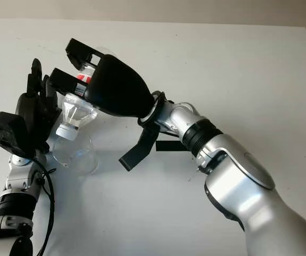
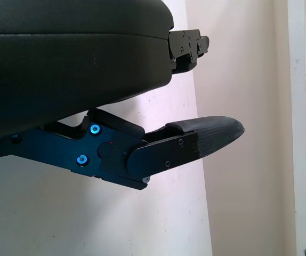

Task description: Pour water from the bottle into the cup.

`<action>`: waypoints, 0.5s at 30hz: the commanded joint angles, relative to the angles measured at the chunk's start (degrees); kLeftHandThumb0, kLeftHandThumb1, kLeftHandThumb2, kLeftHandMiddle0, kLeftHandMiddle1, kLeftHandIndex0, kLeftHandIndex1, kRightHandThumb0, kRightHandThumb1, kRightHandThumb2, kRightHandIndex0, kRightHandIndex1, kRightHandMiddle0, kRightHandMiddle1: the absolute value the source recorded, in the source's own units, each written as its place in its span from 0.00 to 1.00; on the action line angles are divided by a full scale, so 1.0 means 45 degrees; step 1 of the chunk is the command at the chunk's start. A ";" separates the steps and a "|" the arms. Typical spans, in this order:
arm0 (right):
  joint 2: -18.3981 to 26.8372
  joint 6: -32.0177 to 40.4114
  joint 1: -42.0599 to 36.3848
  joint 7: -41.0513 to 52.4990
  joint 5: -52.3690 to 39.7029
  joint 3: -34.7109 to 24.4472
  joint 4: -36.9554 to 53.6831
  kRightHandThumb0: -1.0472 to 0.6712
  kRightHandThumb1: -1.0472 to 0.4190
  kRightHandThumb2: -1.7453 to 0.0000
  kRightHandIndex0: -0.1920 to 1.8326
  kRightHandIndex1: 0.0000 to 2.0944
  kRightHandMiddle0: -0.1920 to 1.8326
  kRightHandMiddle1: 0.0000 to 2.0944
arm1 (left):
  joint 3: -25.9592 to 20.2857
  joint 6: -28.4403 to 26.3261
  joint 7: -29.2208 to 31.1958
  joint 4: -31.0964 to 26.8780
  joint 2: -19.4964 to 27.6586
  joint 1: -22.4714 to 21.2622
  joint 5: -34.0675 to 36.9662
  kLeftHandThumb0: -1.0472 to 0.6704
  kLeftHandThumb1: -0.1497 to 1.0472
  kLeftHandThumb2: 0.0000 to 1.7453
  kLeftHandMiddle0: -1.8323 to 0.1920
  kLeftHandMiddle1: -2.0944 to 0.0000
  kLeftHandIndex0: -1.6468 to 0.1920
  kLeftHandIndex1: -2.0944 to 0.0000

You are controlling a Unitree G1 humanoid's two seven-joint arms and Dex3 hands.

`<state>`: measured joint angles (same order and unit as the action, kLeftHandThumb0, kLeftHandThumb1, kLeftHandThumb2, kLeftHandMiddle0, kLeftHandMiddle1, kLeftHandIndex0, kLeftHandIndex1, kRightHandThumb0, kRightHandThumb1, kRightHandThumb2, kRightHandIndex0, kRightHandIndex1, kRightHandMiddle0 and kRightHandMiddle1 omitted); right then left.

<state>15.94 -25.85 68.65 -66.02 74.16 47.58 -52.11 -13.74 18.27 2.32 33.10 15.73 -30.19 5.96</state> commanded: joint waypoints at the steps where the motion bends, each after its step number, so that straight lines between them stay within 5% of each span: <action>1: 0.0150 0.0167 0.0349 -0.0170 0.0131 0.0133 0.0397 0.39 0.00 0.90 0.67 1.00 0.55 1.00 | -0.0042 0.0055 -0.0029 -0.0049 -0.0089 -0.0124 0.0090 0.19 1.00 0.38 0.96 0.97 0.97 0.97; 15: 0.0530 0.0445 0.0235 0.0358 0.0575 0.0623 0.1031 0.35 0.00 0.96 0.66 1.00 0.48 1.00 | -0.0013 0.0052 -0.0016 -0.0151 -0.0149 -0.0139 0.0138 0.18 1.00 0.37 0.95 0.97 0.97 0.97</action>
<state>17.94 -24.11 68.84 -64.25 76.74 50.45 -49.11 -13.73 18.27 2.28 33.09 15.23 -30.19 6.47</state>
